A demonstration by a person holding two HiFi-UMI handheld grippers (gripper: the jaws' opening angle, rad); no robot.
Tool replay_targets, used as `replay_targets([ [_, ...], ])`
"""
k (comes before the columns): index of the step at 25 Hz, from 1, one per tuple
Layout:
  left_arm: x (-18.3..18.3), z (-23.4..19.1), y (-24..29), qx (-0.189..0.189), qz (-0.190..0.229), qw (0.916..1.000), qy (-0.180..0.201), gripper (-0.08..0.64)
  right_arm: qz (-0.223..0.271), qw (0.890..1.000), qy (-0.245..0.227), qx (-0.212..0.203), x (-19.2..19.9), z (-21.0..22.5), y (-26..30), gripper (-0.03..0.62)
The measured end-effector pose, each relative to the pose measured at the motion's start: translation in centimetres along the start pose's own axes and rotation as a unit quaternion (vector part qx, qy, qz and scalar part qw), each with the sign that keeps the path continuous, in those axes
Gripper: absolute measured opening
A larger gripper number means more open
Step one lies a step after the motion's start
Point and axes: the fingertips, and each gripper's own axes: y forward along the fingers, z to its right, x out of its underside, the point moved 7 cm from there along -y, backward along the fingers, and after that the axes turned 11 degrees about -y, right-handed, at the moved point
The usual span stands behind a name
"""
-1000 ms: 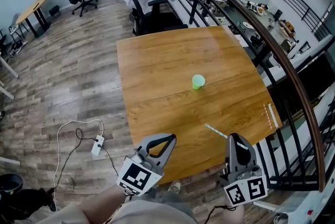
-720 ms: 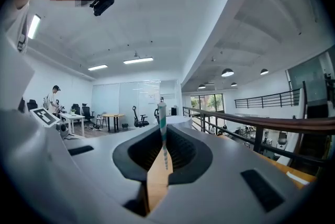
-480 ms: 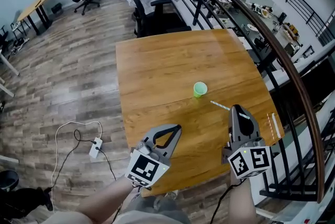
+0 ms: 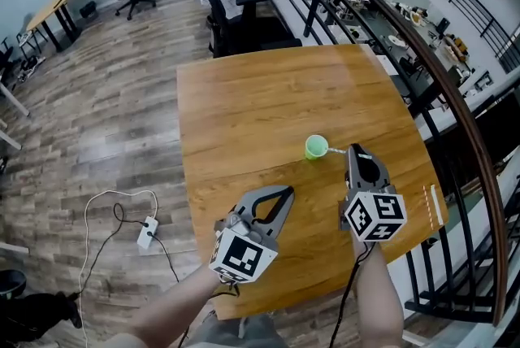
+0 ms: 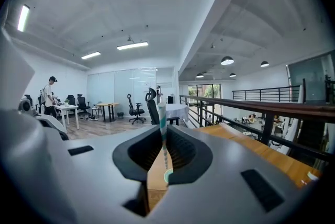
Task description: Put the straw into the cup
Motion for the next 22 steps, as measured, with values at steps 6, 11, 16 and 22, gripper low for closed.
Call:
replay_targets([
  [6, 1.7, -1.8, 2.3, 0.005, 0.008, 0.9997, -0.02, 0.014, -0.029, 0.999, 0.038, 0.006, 4.2, 0.7, 4.0, 0.034],
  [11, 3.5, -3.0, 3.8, 0.0, -0.004, 0.9999, -0.016, 0.014, -0.044, 0.998, 0.049, 0.008, 6.7, 1.1, 6.7, 0.034],
  [16, 5.9, -3.3, 4.6, -0.005, -0.029, 0.9989, -0.037, 0.014, -0.071, 0.996, 0.048, 0.013, 9.4, 1.6, 8.9, 0.034],
  [22, 7.2, -3.1, 4.4, -0.008, -0.042, 0.9978, -0.05, 0.014, -0.101, 0.992, 0.074, 0.024, 12.8, 2.1, 10.0, 0.034],
])
